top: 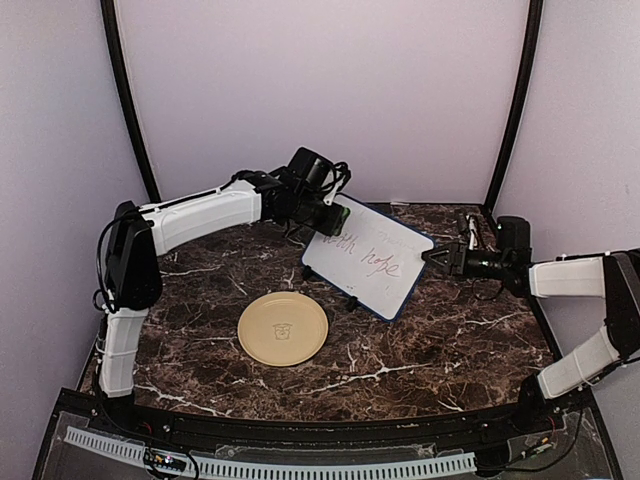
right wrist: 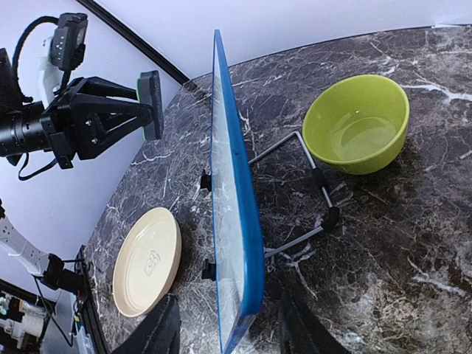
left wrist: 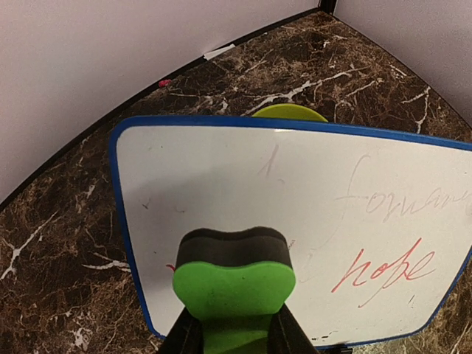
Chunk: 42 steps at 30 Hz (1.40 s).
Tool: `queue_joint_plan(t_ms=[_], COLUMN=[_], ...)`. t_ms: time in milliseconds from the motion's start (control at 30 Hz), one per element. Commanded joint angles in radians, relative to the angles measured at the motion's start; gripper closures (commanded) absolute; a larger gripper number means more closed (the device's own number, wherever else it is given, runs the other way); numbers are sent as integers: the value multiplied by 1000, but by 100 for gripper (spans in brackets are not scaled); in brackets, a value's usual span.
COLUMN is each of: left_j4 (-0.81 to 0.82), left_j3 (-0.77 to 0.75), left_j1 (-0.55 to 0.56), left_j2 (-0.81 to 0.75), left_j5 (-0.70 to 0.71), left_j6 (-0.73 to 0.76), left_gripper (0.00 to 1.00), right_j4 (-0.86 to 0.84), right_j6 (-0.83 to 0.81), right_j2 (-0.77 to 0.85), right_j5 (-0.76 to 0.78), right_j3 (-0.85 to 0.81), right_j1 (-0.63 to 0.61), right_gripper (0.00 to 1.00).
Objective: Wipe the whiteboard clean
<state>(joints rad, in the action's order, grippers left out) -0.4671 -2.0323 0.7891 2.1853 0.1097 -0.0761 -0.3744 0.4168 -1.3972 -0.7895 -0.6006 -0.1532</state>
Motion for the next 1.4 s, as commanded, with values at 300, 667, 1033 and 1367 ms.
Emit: queue_joint_plan(t_ms=[300,667,1033,1367], left_j4=[75,86,87,81], left_j3=[82,96,97,98], left_j1=[-28,-39,-41,-45], left_j2=[-97,-98,-99,-101], left_j5=[23,13,6,7], left_j6=[-24,-24,-24,-23], left_gripper=[100,100,100,100], right_j4=[-265,-378,-492,-522], right_j6=[184,187,213,219], right_j2=[50,-96,-192,-237], right_j5=[84,117,100,48], right_j3=[166,153,137,118], right_j1=[-52,-150,-155,-156], right_gripper=[49,60,75,100])
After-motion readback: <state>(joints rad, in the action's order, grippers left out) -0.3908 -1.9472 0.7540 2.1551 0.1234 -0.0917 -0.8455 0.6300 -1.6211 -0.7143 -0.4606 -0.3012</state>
